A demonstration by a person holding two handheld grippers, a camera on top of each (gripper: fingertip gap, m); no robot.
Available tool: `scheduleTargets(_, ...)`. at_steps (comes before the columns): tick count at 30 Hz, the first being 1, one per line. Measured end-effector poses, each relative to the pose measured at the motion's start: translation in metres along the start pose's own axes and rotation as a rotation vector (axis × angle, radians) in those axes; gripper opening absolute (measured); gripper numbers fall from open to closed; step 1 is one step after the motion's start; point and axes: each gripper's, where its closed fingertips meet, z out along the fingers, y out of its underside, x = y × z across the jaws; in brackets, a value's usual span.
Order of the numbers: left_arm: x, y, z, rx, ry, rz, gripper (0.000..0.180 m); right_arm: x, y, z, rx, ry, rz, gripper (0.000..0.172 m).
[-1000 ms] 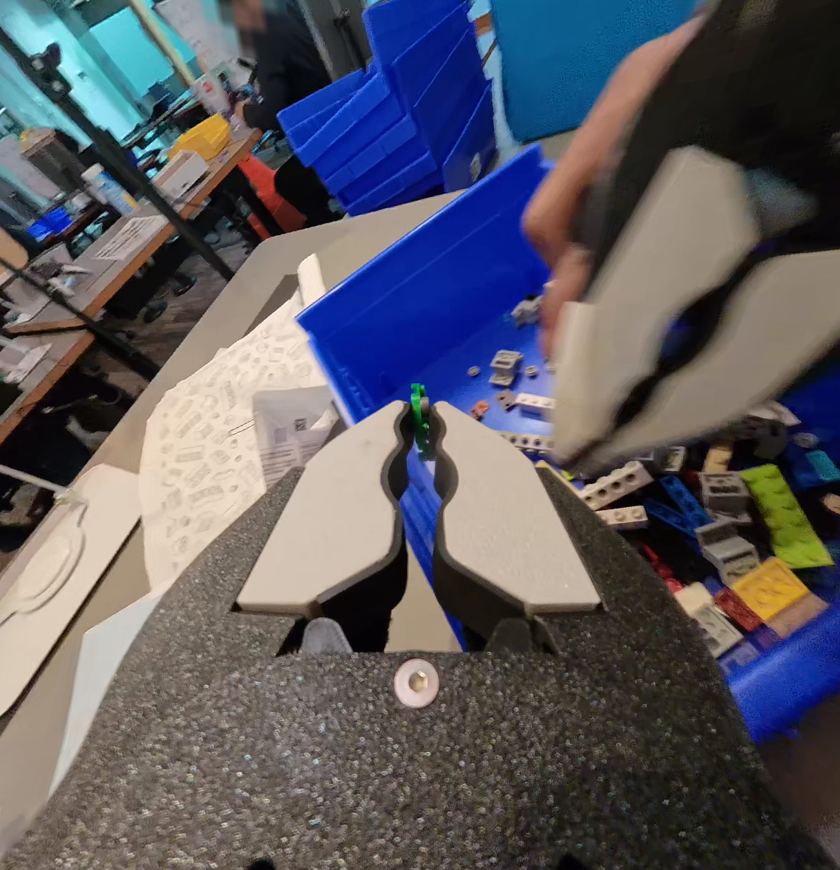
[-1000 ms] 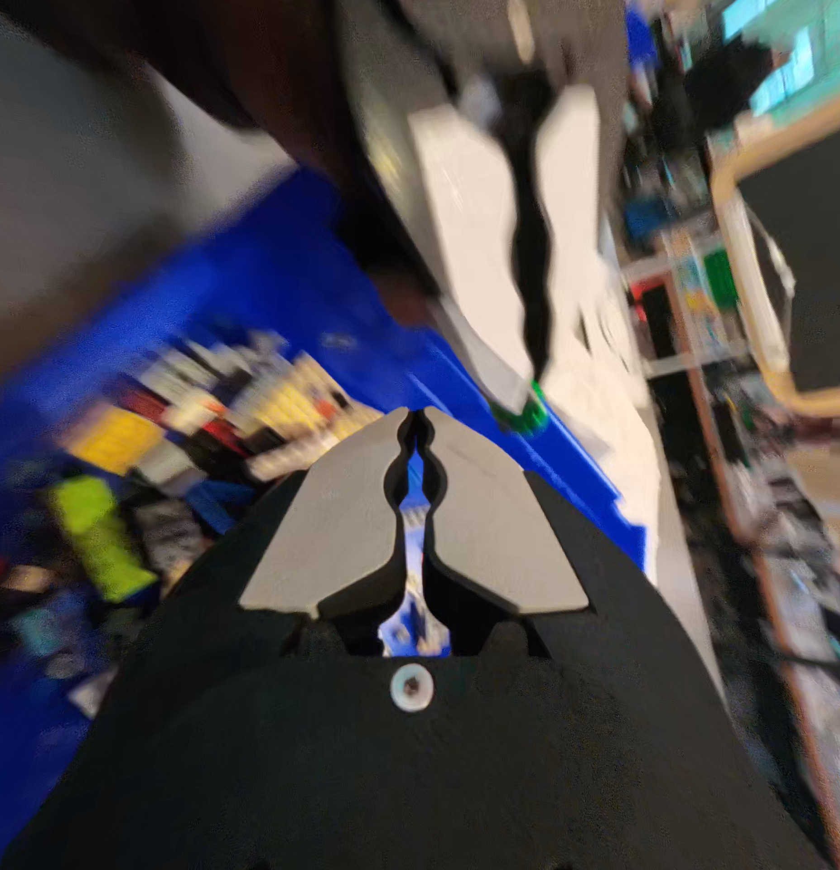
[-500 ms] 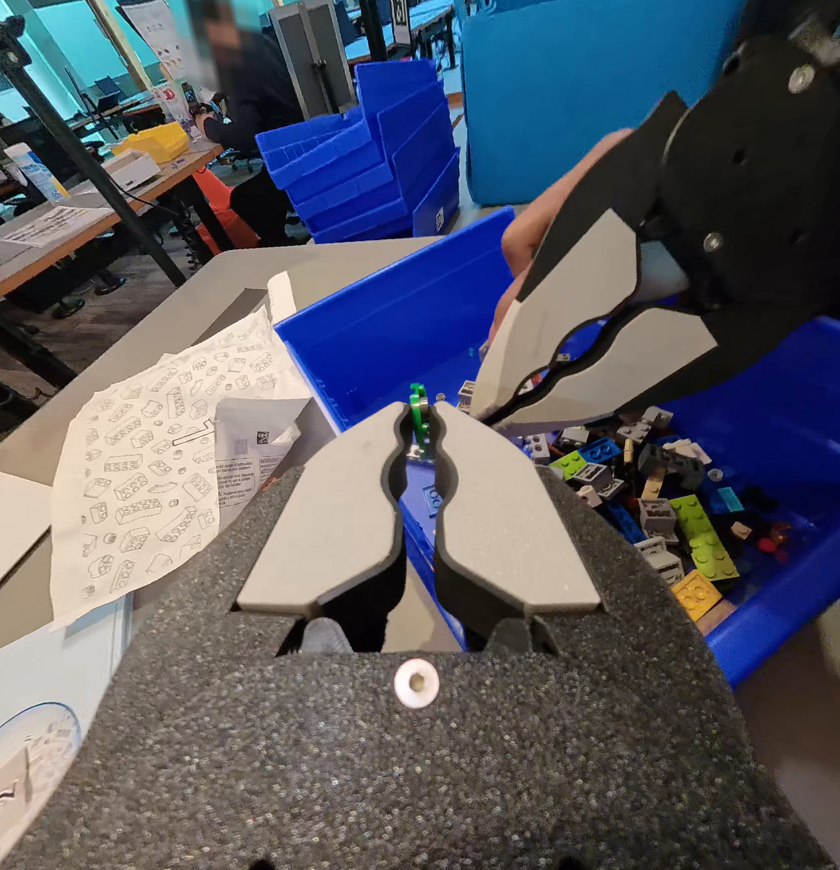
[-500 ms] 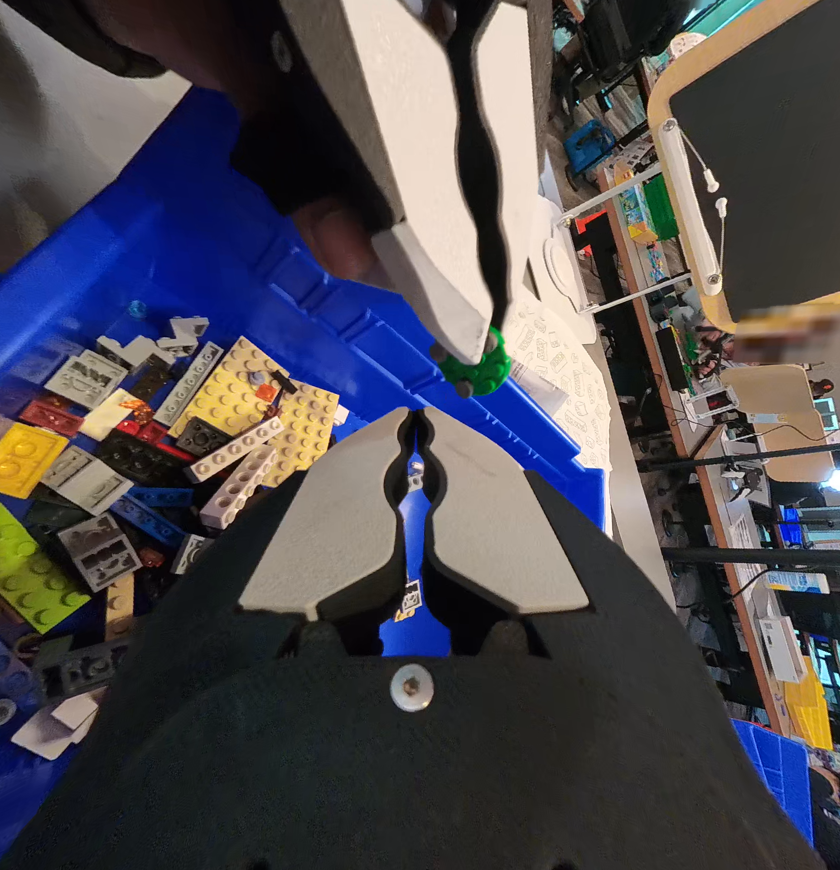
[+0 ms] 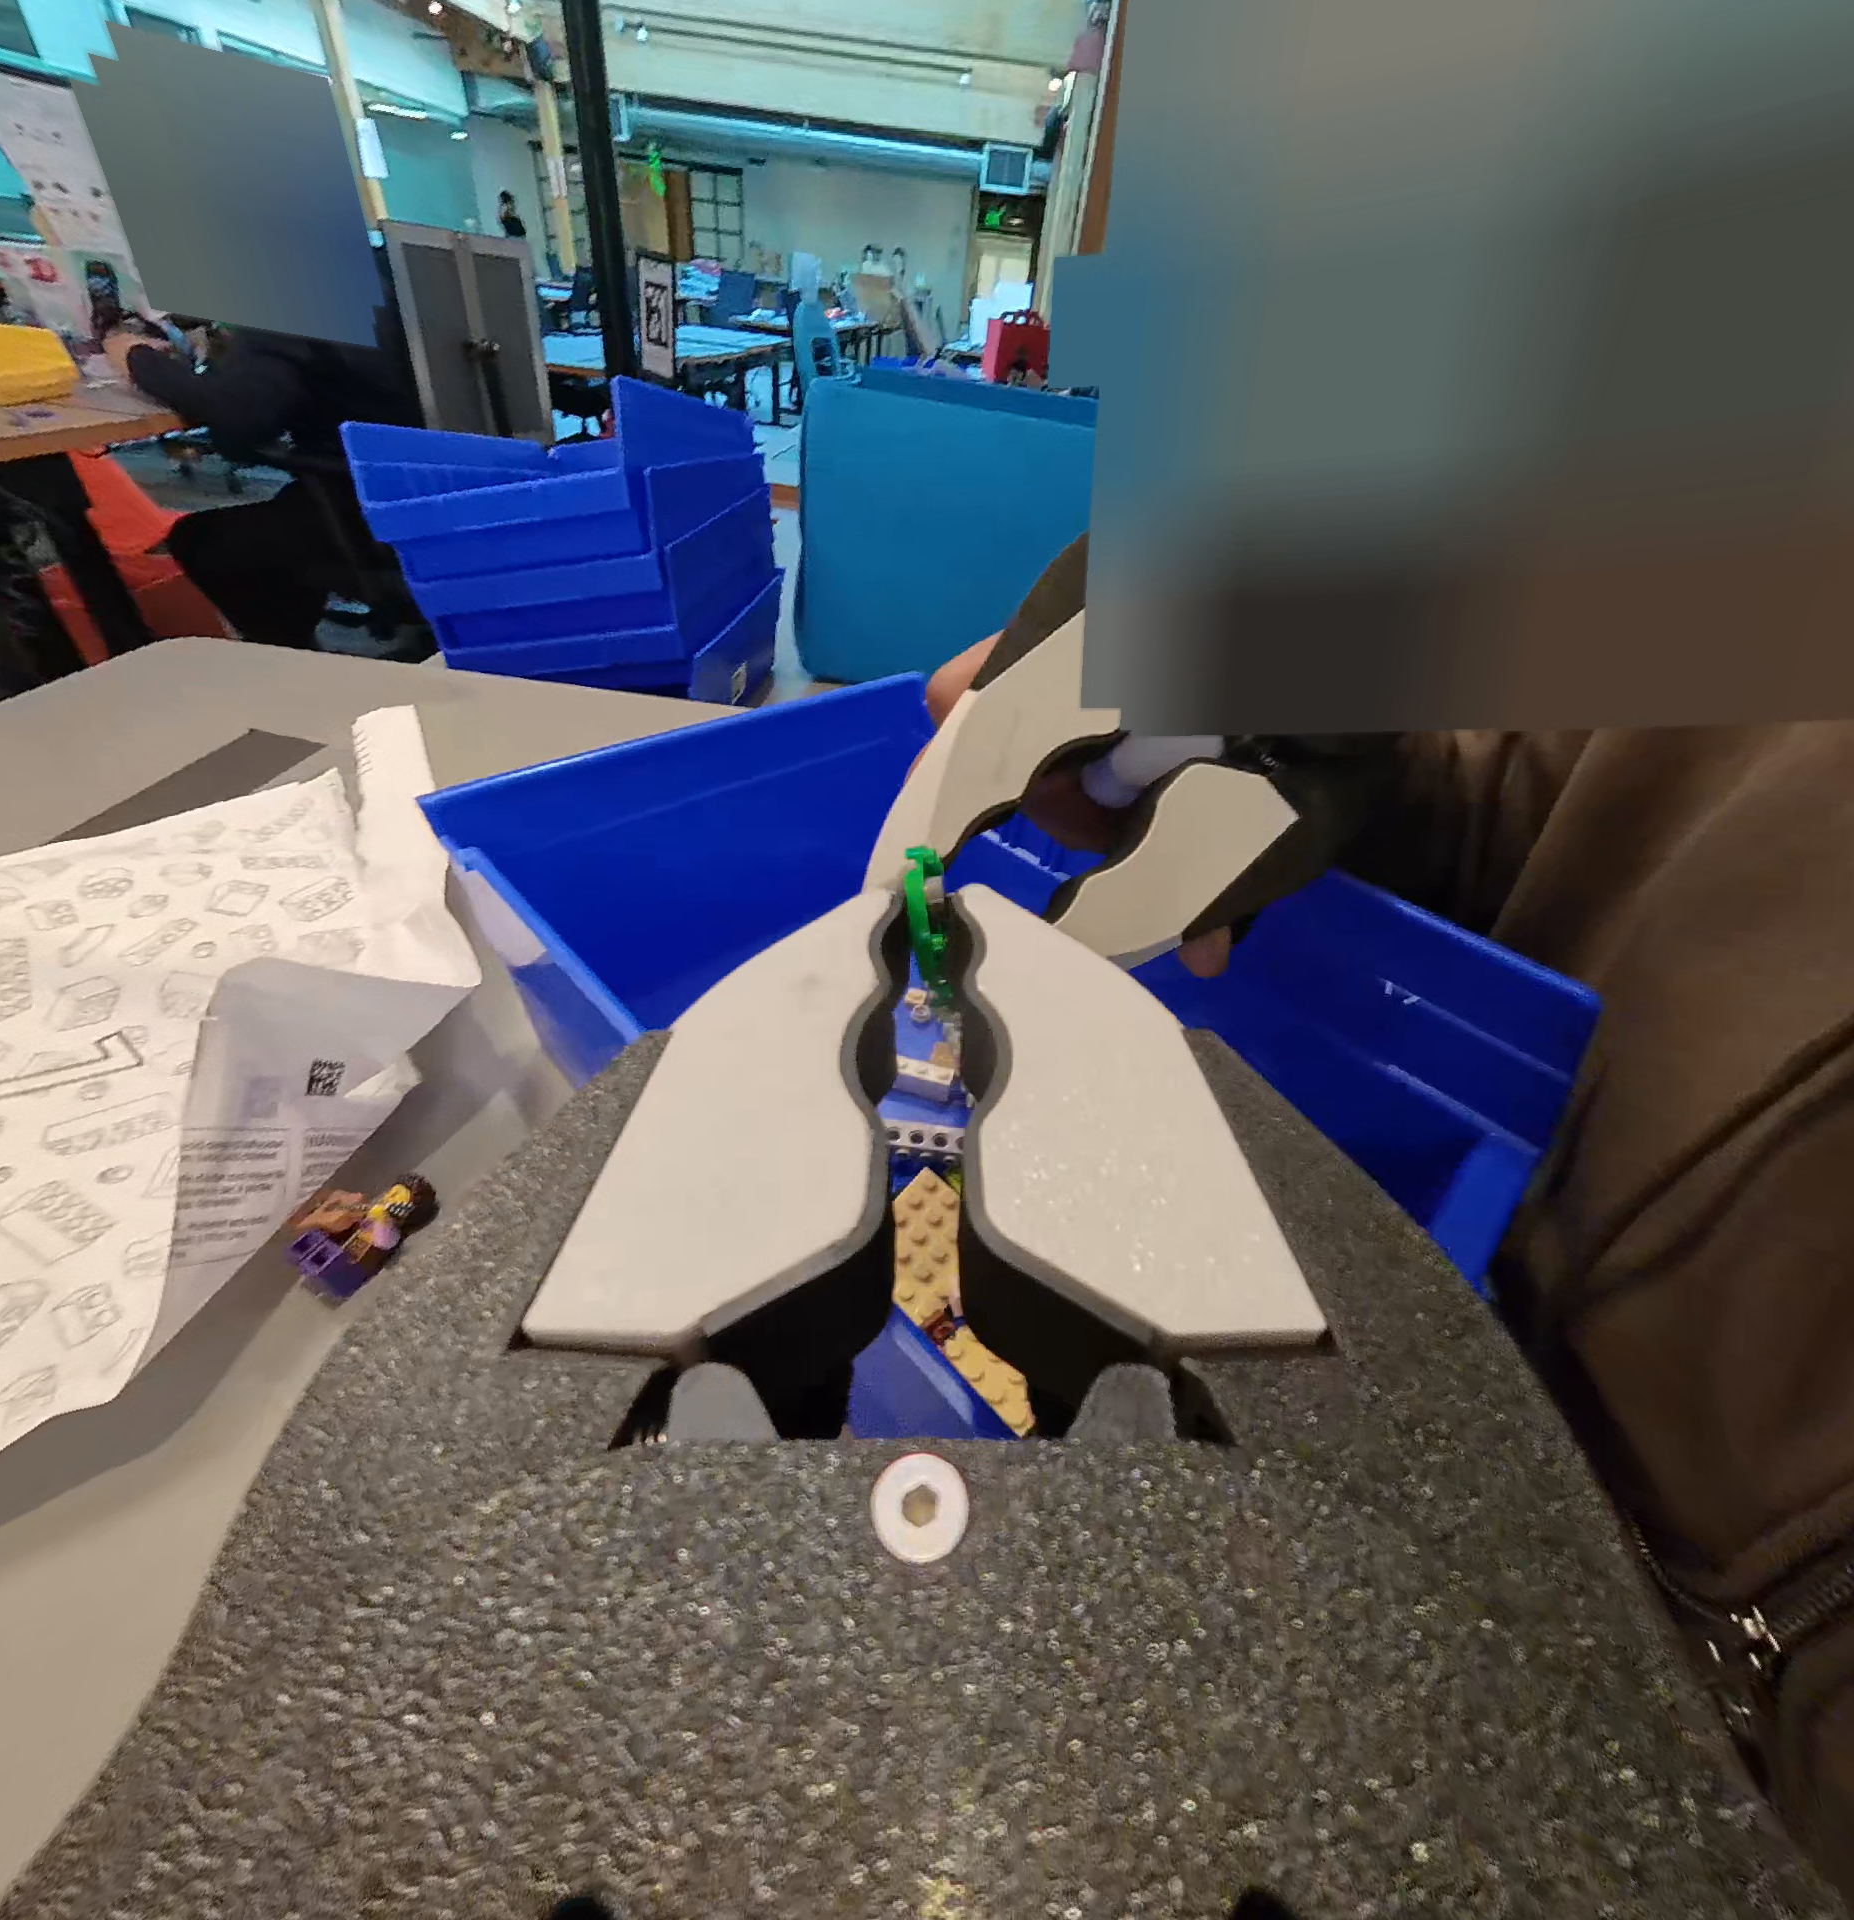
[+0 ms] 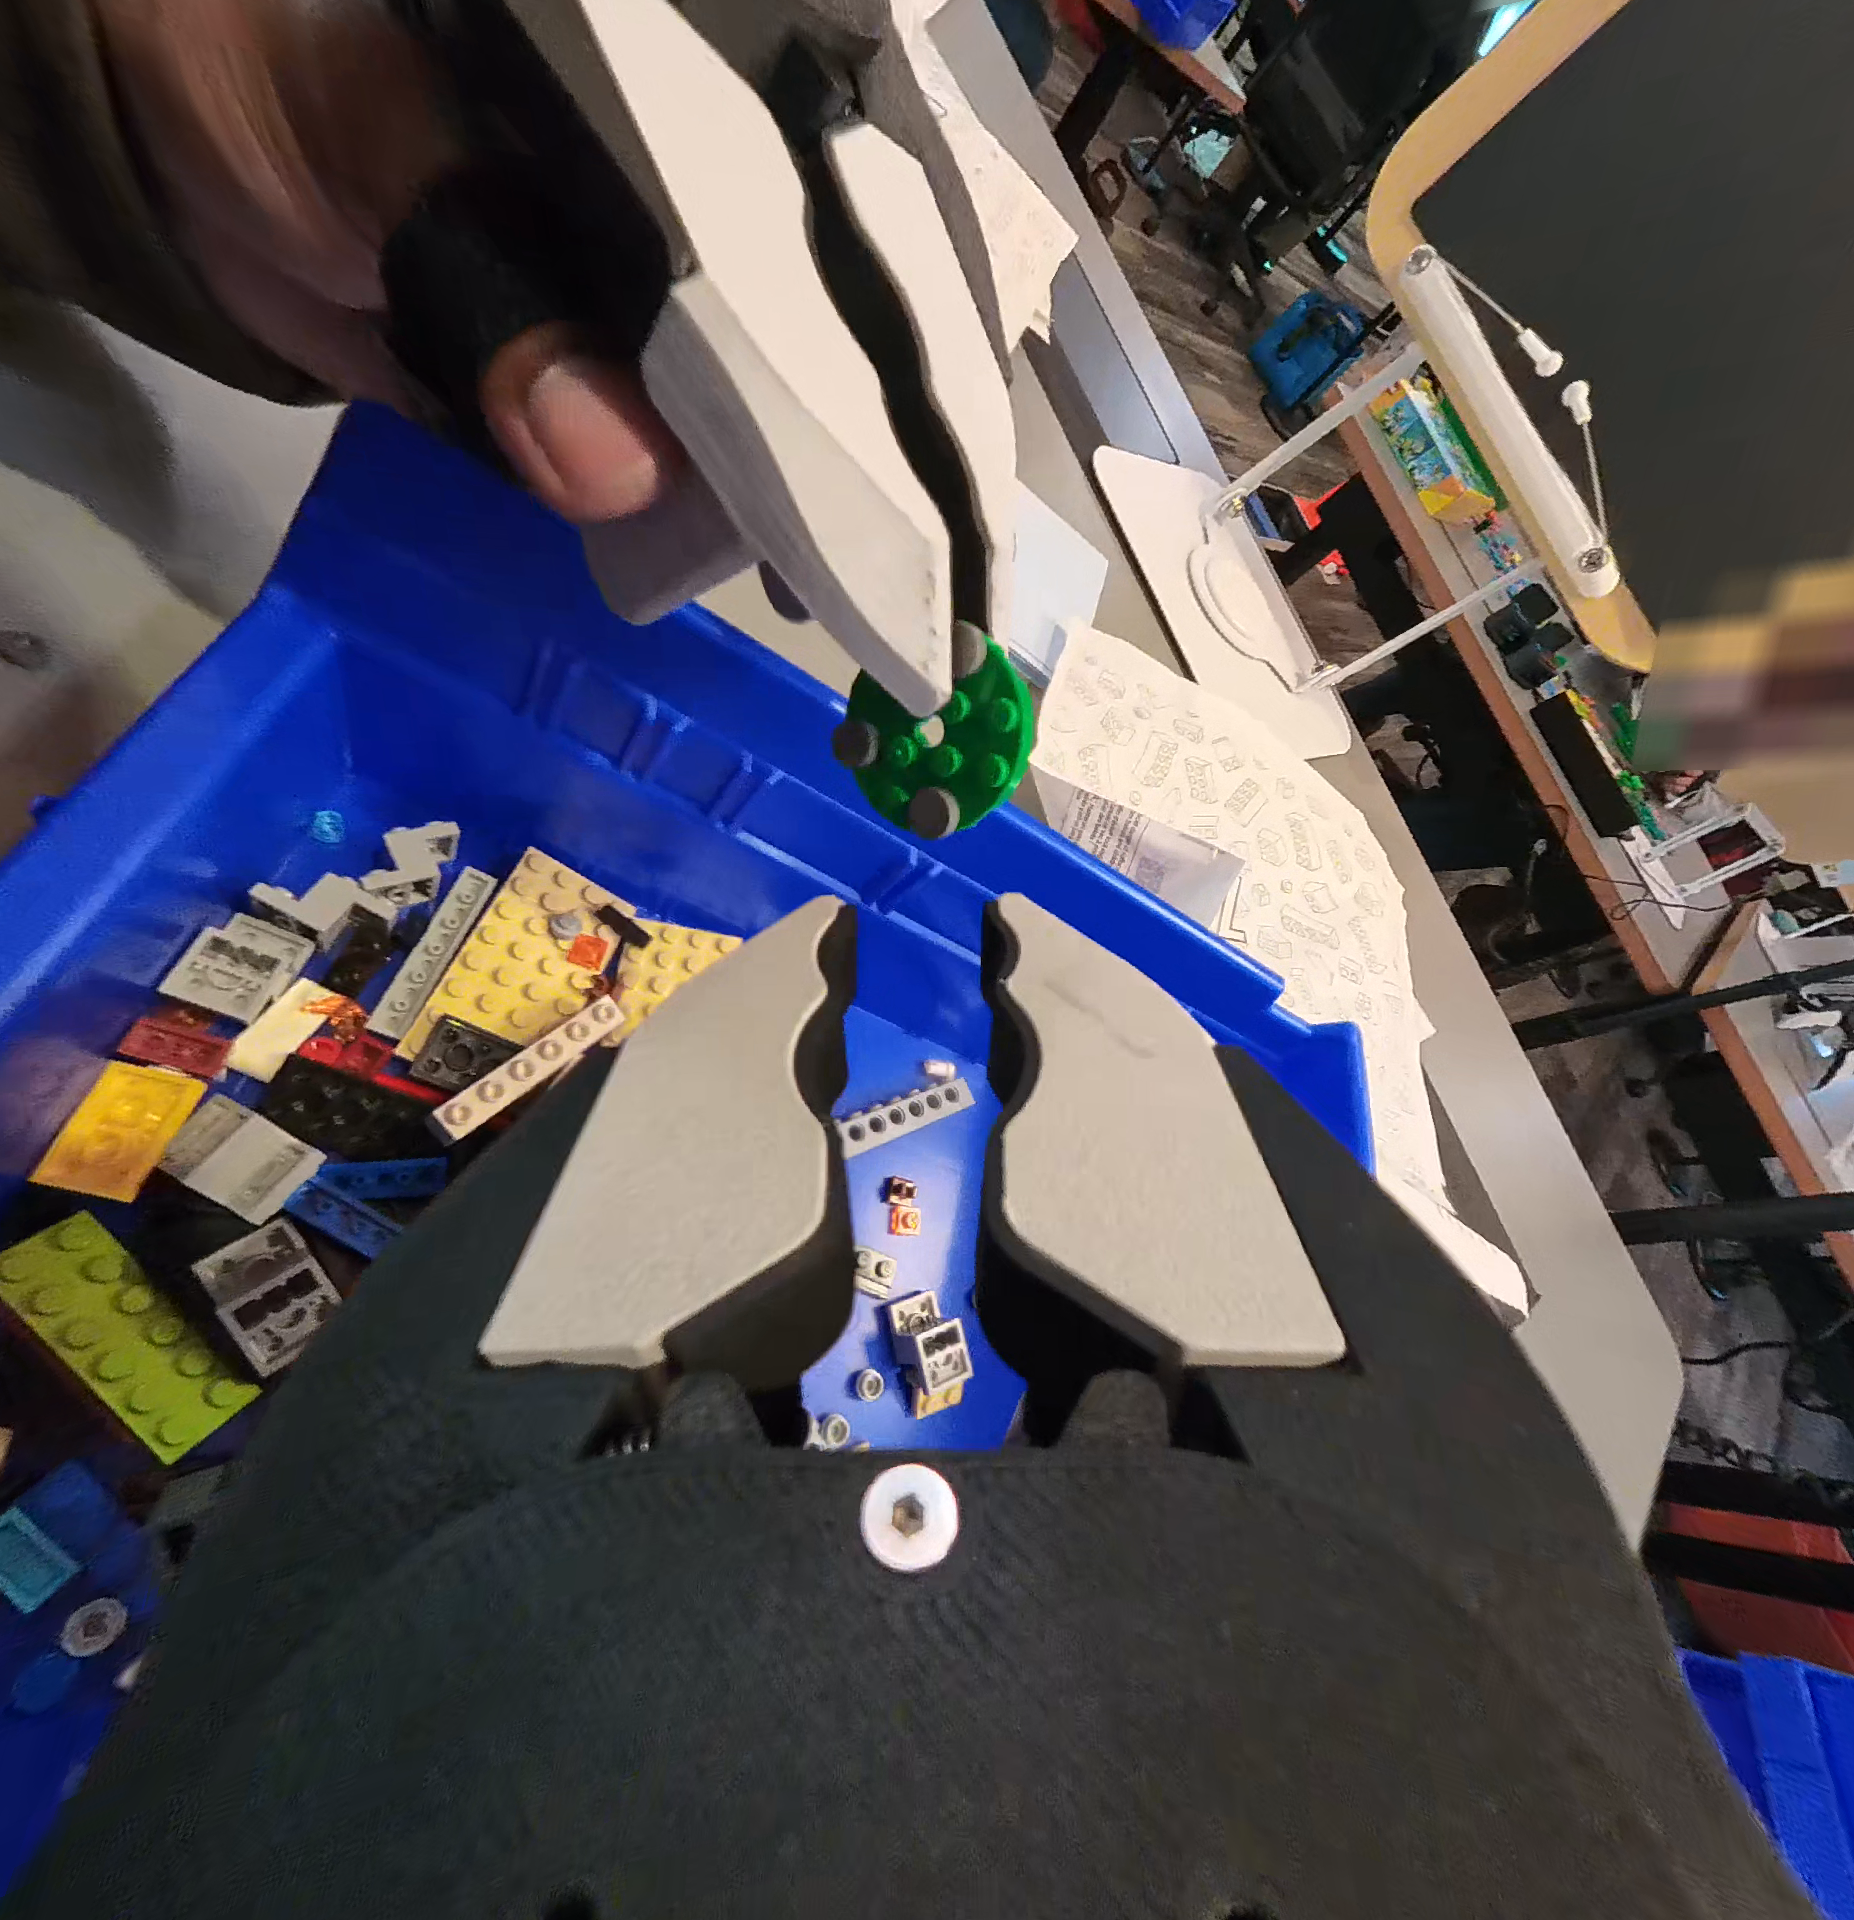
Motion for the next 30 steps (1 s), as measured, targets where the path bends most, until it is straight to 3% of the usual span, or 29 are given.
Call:
scheduleTargets(1,0.003,-0.001,0.001,0.007,0.011,0.014,0.006,-0.001,-0.001,0.000,0.008,-0.011,0.008,0.024)
scheduleTargets(6,0.012,-0.005,0.003,0.033,0.023,0.129,0.006,-0.005,-0.015,-0.008,0.101,-0.096,0.088,0.024)
scheduleTargets(13,0.015,-0.002,0.003,-0.021,0.033,0.201,0.007,0.005,-0.020,-0.016,0.164,-0.092,0.144,0.000)
scheduleTargets(19,0.013,-0.001,0.001,-0.058,0.002,0.231,0.006,0.007,-0.022,-0.018,0.185,-0.092,0.140,0.002)
scheduleTargets(23,0.015,0.001,0.004,-0.068,-0.006,0.278,0.006,0.006,-0.024,-0.020,0.211,-0.138,0.172,0.020)
scheduleTargets(28,0.015,0.012,0.007,-0.144,-0.012,0.342,0.006,-0.001,-0.021,-0.019,0.191,-0.148,0.102,0.009)
scheduleTargets(30,0.014,0.015,0.007,-0.185,-0.028,0.382,0.015,-0.004,-0.019,-0.018,0.174,-0.146,0.064,0.008)
